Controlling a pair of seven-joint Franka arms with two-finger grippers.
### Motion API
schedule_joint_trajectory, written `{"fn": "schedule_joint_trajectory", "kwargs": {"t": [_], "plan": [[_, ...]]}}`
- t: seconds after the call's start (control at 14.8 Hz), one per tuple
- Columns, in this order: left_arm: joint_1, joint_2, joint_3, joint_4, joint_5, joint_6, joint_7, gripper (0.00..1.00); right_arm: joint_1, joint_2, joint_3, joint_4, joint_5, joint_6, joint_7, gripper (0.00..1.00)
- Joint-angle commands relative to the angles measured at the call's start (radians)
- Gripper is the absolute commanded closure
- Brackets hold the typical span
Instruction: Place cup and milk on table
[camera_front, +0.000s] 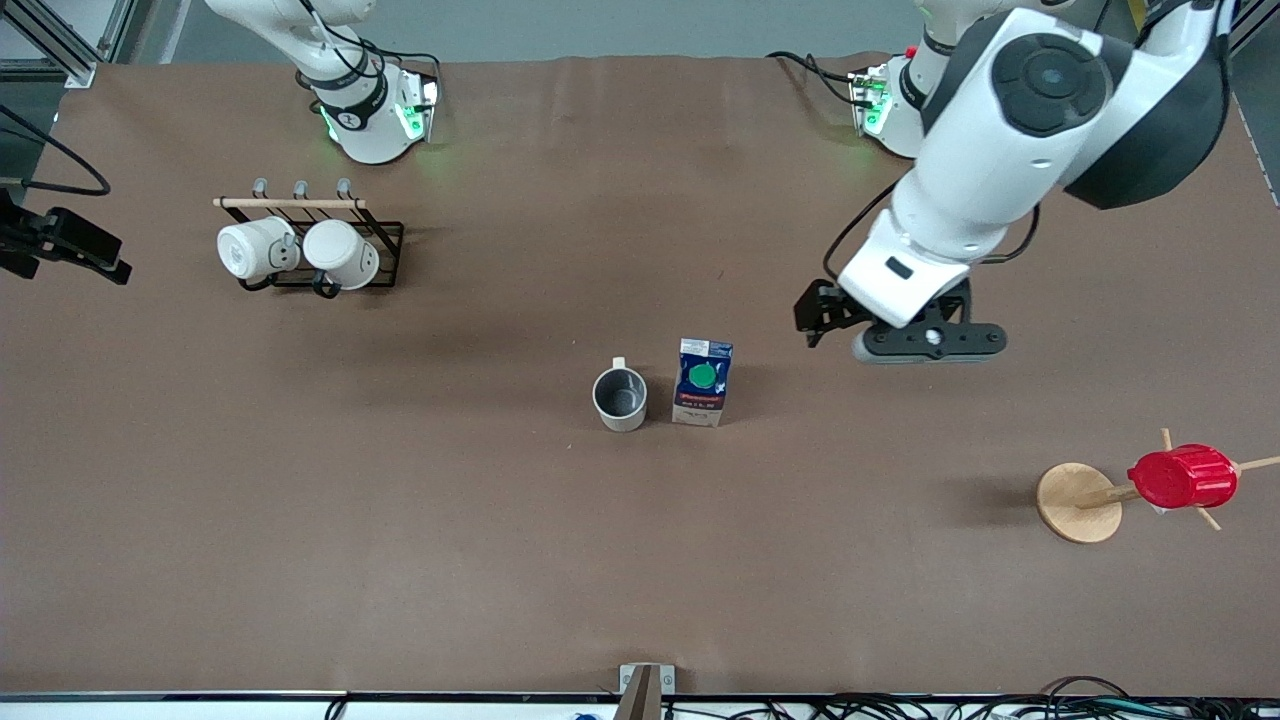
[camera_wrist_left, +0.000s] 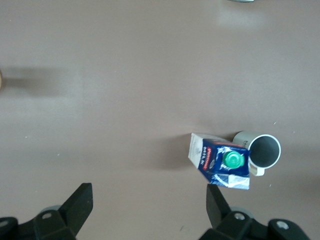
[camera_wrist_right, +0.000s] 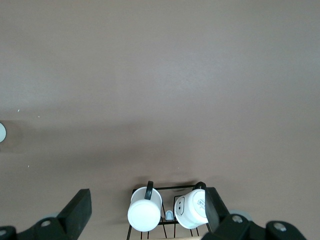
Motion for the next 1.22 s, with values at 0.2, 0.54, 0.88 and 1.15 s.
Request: {"fn": "schedule_joint_trajectory", "kwargs": {"t": [0.2,0.54,0.88,1.15], "plan": [[-0.033,-0.227,0.223,-0.190,-0.153,0.001,0.270,0.00,-0.011,-0.013,0.003,-0.014,0.018,0.000,-0.013,0.00],[-0.009,-0.295,0.271,-0.207,-0.146,-0.068,0.399,0.00,-0.011,-0.013,0.003,-0.014,0.018,0.000,-0.013,0.00],[-0.058,-0.238,0.366,-0.053,-0.139,-0.172,0.451,0.00,-0.011,-0.013,0.003,-0.014,0.018,0.000,-0.013,0.00],[-0.111,-0.236,0.453,-0.055,-0.141,-0.181,0.477,0.00,-0.011,-0.013,0.003,-0.014,0.018,0.000,-0.013,0.00]]}}
